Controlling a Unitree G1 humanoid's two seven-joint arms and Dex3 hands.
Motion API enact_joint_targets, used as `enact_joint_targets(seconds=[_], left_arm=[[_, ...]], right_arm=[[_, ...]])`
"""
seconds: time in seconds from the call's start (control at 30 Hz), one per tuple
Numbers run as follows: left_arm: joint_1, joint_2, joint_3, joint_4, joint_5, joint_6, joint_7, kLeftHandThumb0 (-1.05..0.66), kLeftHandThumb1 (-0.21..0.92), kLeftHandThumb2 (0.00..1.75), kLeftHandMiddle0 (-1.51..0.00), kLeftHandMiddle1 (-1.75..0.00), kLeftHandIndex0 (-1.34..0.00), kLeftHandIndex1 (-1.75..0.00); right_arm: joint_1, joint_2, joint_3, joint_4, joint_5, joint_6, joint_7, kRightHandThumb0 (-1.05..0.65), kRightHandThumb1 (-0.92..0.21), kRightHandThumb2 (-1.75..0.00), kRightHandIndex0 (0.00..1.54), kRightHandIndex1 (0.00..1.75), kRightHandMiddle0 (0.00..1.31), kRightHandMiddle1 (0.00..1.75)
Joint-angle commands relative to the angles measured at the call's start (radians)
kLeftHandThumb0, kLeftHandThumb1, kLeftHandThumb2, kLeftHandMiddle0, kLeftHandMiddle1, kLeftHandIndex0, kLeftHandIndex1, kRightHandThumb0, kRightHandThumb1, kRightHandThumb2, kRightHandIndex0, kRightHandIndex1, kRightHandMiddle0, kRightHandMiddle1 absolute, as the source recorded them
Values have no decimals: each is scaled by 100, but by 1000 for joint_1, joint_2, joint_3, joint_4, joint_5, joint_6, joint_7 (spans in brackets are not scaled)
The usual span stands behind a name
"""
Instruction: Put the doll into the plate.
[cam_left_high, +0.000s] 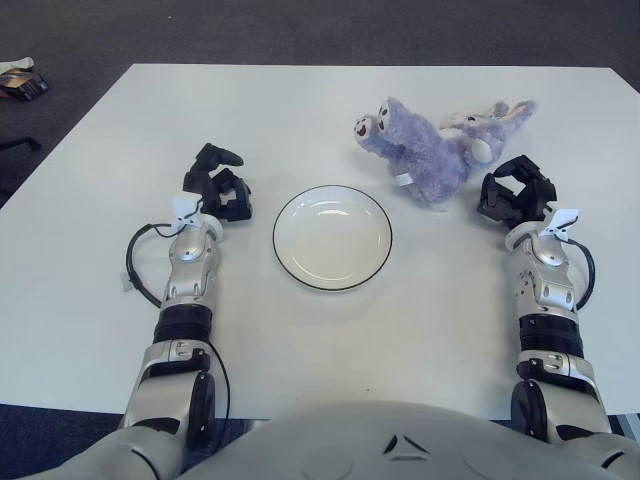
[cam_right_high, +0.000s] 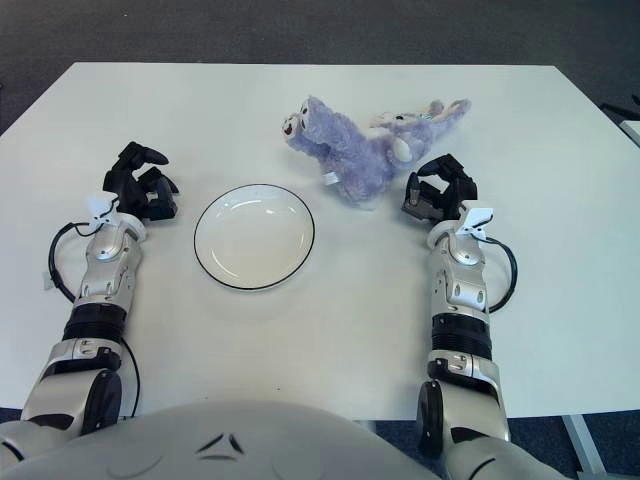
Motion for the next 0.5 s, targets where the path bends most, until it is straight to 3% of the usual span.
enact_joint_targets(seconds=[0.0,0.47], left_arm=[[61,-13,2,2,-22,34,-22,-1,16,152,-75,-175,-48,-174],[24,-5,-17,-94,-56,113,-74,-1,20,145,-72,-171,-46,-175]], right_arm=[[41,3,4,-9,-8,35,-4,-46,-39,-123,103,175,56,175],[34,-21,16,-61,-65,22,-21,-46,-39,-122,103,175,55,175]])
